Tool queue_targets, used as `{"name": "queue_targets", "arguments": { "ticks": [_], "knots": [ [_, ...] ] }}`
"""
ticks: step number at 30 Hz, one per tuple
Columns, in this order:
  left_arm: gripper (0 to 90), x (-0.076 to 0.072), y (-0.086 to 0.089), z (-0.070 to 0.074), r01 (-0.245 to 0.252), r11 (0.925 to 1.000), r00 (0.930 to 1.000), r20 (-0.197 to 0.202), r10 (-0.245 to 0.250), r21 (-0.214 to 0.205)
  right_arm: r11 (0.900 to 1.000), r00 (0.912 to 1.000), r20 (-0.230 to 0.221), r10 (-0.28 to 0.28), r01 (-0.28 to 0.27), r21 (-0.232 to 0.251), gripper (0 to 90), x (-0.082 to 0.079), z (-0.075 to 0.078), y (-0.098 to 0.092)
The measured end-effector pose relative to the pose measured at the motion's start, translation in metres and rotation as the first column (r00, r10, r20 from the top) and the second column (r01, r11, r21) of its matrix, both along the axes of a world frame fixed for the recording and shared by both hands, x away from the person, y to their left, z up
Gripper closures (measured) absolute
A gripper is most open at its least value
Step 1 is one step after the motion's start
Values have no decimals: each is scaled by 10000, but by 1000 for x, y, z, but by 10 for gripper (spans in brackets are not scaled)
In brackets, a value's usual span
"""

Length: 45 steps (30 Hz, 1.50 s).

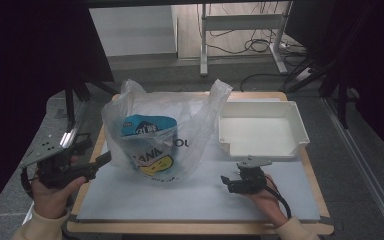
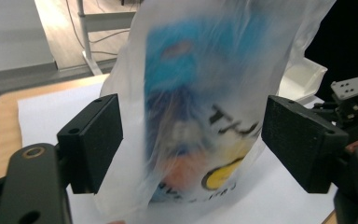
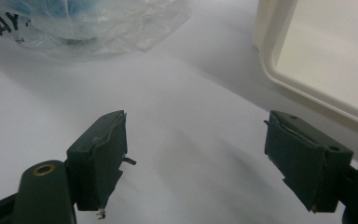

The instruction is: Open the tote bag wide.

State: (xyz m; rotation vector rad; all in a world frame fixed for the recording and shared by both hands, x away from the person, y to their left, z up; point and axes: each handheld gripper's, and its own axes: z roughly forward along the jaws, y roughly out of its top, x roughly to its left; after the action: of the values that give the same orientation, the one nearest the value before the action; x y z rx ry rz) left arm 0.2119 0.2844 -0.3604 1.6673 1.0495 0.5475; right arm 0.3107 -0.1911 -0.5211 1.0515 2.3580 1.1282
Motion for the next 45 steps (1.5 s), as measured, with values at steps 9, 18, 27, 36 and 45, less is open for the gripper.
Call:
{"name": "queue_targets", "arguments": {
  "ticks": [9, 18, 27, 36, 45],
  "knots": [
    [132, 15, -8, 28, 123, 9999, 9995, 286, -124, 65, 10000, 10000, -59, -61, 60, -71, 210, 2, -1, -2],
    [129, 37, -16, 42, 352, 9993, 9989, 292, -354, 82, 9999, 9998, -162, -72, 70, -123, 210, 2, -3, -1],
    [301, 63, -30, 47, 456, 9973, 9981, 384, -478, 575, 9999, 9996, -254, -108, 105, -123, 210, 3, -3, -1],
    [668, 68, -37, 47, 519, 9944, 9970, 521, -568, 920, 9999, 9997, -202, -106, 103, -124, 210, 4, -3, -3],
    [800, 58, -13, 44, 438, 9988, 9962, 747, -455, 240, 9998, 9997, -210, -131, 128, -144, 210, 4, -4, -3]
  ]
}}
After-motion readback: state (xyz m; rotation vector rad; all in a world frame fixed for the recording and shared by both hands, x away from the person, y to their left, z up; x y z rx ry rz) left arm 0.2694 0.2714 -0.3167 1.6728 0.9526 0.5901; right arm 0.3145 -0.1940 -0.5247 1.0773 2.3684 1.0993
